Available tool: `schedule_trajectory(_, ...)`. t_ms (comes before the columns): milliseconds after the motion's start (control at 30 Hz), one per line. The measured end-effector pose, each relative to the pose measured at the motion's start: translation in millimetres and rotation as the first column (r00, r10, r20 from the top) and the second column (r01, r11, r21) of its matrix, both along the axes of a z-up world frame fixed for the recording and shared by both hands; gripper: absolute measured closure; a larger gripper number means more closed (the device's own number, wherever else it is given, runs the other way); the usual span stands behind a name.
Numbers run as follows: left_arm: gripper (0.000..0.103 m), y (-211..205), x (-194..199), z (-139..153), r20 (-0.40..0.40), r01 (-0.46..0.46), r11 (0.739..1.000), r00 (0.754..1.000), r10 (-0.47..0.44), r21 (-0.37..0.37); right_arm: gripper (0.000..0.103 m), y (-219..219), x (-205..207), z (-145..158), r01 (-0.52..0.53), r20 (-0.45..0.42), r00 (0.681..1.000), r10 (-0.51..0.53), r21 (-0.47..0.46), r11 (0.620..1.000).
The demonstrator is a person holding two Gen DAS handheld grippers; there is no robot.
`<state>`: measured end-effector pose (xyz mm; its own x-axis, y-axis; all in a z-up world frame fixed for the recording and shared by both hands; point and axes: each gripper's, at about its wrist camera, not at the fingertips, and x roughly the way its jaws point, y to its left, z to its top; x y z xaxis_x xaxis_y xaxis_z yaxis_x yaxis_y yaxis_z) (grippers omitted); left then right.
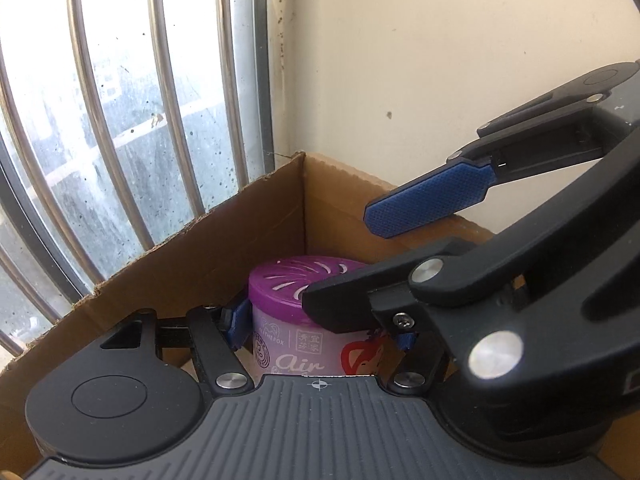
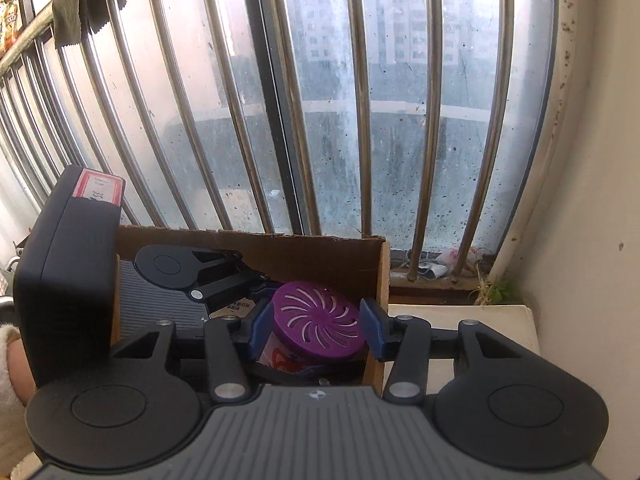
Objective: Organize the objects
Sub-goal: 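Lower the purple jar into the box and open the left gripper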
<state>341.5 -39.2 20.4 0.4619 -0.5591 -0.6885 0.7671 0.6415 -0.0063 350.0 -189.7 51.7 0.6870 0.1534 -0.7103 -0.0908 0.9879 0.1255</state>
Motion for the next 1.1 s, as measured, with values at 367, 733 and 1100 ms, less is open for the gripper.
schedule_trajectory(367,0.038,21.7,-30.0,3.4,0.025,0.008,0.995,1.0,-0.011,0.104,0.053,17.5,1.7,-7.3,-0.039,0.002,0.999,0.039,-0.034,0.999)
schedule_trajectory(733,0.023,19.3,-38.1,-1.2,0.062,0.019,1.0,0.998,-0.02,0.01,0.058,5.6,-2.1,-6.2,0.008,0.038,0.999,-0.009,0.037,0.999)
schedule_trajectory(1100,0.03,7.8,-29.1,-2.7,-0.038,-0.056,0.998,0.998,0.055,-0.042,0.057,-1.8,-10.8,-6.4,0.016,0.05,0.999,-0.018,0.033,0.999)
